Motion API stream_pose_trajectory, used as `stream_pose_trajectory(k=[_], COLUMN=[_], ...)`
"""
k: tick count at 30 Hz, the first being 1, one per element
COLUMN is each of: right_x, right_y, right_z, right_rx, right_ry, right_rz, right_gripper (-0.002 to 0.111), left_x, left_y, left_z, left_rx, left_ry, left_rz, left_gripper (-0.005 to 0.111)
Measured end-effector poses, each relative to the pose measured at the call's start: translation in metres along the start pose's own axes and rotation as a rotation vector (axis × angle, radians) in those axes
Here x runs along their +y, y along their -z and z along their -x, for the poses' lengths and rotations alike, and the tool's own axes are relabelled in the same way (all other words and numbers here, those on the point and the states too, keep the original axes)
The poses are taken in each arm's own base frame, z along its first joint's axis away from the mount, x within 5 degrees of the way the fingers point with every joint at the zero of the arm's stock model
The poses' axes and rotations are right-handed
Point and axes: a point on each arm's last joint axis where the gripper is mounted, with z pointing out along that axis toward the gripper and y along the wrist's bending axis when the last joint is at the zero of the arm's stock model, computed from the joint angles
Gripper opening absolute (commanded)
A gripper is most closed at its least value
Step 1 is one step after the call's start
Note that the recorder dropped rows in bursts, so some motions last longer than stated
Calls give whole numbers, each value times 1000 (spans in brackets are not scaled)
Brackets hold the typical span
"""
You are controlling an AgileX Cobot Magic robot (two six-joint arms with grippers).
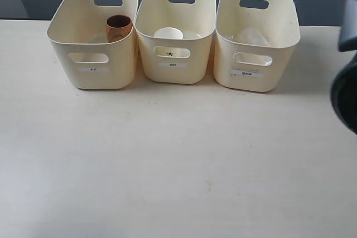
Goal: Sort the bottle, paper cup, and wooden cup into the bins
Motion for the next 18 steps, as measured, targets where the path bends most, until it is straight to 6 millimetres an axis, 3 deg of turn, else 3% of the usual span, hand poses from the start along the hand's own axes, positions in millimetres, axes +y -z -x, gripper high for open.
stream_pose_trajectory(k=[9,18], right_x=[19,39], right_y=[113,226], right_z=[42,55], right_rx=[-169,-318], right_ry=[45,30], right_rz=[-127,-261], right_gripper=[-1,-1], left_x=[0,0], left_y=[0,0], left_z=[0,0], left_rx=[0,0], left_ry=[0,0], left_rz=[0,0], left_gripper=[0,0])
